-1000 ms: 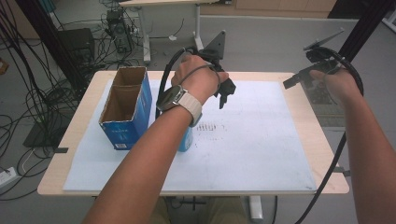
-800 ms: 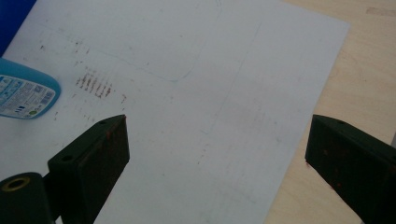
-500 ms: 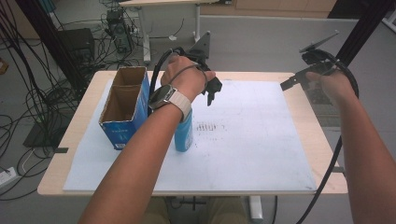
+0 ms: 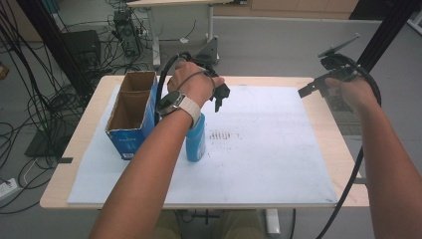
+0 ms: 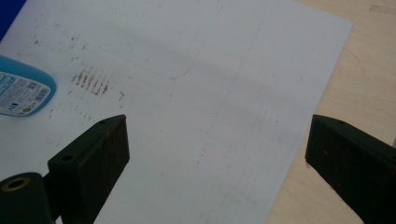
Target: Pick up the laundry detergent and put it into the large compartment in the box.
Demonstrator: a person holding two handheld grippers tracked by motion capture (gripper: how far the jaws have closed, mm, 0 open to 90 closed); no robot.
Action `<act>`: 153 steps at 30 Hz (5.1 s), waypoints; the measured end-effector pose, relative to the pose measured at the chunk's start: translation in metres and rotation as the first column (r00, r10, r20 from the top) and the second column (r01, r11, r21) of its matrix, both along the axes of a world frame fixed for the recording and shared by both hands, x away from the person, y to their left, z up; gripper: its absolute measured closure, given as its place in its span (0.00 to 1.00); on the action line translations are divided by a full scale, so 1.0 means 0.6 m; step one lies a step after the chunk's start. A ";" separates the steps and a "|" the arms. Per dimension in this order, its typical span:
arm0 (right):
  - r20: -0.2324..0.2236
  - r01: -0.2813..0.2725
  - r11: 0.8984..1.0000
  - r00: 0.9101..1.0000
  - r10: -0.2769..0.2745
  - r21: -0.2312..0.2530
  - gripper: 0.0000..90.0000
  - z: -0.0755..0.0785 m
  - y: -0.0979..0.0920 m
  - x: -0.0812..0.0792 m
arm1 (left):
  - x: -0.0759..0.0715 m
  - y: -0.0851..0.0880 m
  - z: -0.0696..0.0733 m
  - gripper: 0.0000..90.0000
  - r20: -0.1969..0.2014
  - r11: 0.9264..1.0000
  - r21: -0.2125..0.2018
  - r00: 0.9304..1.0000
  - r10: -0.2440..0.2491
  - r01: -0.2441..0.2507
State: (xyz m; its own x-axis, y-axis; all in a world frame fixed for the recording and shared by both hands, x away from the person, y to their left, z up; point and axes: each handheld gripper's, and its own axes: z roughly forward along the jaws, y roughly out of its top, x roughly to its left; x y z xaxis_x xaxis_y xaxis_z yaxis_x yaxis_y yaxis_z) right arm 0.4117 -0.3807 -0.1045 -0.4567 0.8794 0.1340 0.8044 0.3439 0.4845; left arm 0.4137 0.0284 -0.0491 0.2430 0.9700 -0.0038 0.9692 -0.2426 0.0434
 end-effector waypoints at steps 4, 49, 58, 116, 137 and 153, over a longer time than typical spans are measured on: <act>-0.003 -0.006 1.000 1.000 0.006 -0.005 0.07 -0.003 0.005 0.001 | 0.004 0.002 -0.007 0.08 -0.005 1.000 0.002 1.000 0.010 -0.010; -0.018 -0.013 1.000 1.000 0.013 0.003 0.07 -0.019 0.005 0.009 | 0.038 0.013 -0.070 0.08 -0.050 1.000 0.011 0.999 0.005 -0.004; -0.017 -0.012 1.000 1.000 0.012 0.005 0.07 -0.020 0.003 0.008 | 0.037 0.010 -0.074 0.09 -0.046 1.000 0.012 0.999 0.014 -0.013; -0.019 -0.009 1.000 1.000 0.009 0.002 0.07 -0.022 0.003 0.008 | 0.036 0.028 -0.075 0.09 -0.049 0.999 -0.013 0.998 0.034 -0.035; -0.022 -0.009 1.000 1.000 0.009 0.001 0.07 -0.022 0.003 0.008 | 0.036 0.031 -0.075 0.09 -0.048 0.999 -0.014 0.998 0.037 -0.038; -0.021 -0.009 1.000 1.000 0.009 0.003 0.07 -0.022 0.001 0.008 | 0.036 0.030 -0.076 0.09 -0.048 0.999 -0.017 0.998 0.038 -0.039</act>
State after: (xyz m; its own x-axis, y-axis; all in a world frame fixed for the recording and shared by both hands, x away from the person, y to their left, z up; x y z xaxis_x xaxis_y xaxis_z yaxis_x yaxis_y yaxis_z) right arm 0.4166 -0.3801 -0.1179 -0.4614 0.8750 0.1465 0.8113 0.3493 0.4689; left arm 0.4353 0.0463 -0.0948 0.2049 0.9783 -0.0325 0.9788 -0.2049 0.0005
